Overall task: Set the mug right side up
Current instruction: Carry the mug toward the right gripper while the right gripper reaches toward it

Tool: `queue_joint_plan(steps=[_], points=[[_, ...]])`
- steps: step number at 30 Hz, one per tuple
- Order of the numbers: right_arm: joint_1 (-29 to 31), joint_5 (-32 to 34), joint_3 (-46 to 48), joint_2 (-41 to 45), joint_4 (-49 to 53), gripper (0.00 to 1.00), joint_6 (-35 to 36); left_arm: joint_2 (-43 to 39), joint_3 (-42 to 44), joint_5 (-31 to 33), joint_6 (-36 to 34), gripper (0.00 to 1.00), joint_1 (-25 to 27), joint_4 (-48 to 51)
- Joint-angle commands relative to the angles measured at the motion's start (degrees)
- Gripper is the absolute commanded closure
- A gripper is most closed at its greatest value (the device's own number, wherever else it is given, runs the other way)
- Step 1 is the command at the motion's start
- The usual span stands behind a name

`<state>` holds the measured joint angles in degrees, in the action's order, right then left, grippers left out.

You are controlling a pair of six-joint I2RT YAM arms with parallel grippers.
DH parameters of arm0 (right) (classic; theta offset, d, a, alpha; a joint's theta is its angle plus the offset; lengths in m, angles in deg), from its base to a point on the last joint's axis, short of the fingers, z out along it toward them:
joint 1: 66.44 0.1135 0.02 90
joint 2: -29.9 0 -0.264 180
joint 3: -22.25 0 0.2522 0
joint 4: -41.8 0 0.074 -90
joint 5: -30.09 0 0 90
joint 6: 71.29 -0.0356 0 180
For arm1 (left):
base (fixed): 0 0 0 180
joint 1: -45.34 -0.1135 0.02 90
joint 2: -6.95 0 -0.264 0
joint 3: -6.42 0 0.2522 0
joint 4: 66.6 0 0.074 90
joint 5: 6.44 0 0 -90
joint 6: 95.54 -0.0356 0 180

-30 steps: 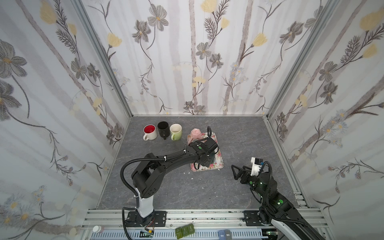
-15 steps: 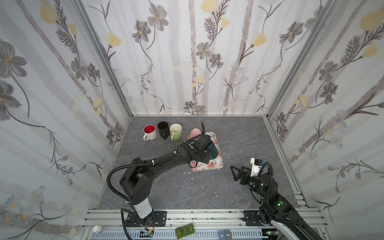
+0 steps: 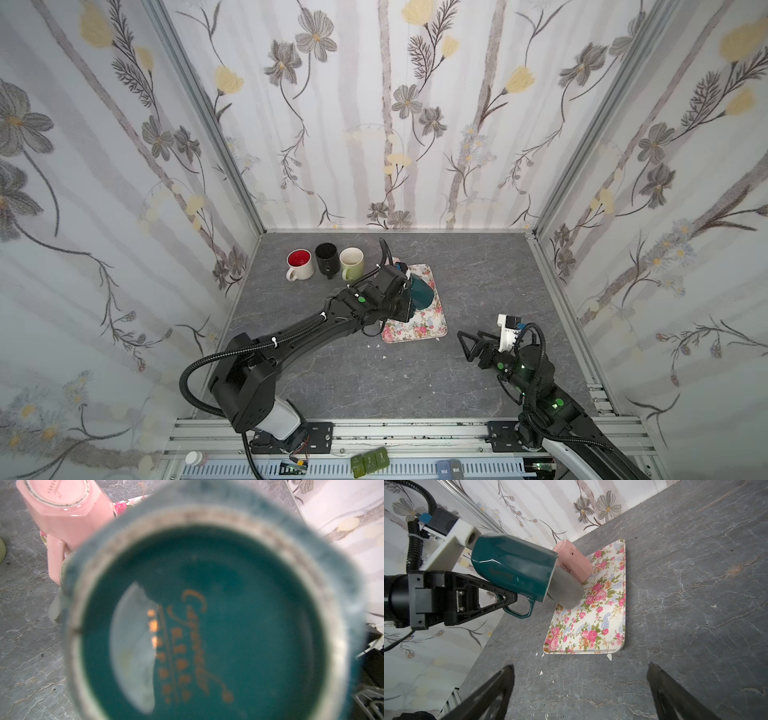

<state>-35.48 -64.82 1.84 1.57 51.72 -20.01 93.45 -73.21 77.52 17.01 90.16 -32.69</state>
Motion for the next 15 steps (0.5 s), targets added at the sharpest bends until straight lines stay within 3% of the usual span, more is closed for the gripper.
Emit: queue_joint_plan(steps=[1,15], points=[[-0.01,-2.23,-0.46,-0.91,-5.3,0.0,-2.31,-1.13,0.69,-2.53,2.04,1.0,-0.98,-8.03],[-0.15,-10.65,-7.36,-14.32,-14.91,0.0,-7.76,-5.51,4.77,-7.44,5.61,1.0,-3.24,-16.58]])
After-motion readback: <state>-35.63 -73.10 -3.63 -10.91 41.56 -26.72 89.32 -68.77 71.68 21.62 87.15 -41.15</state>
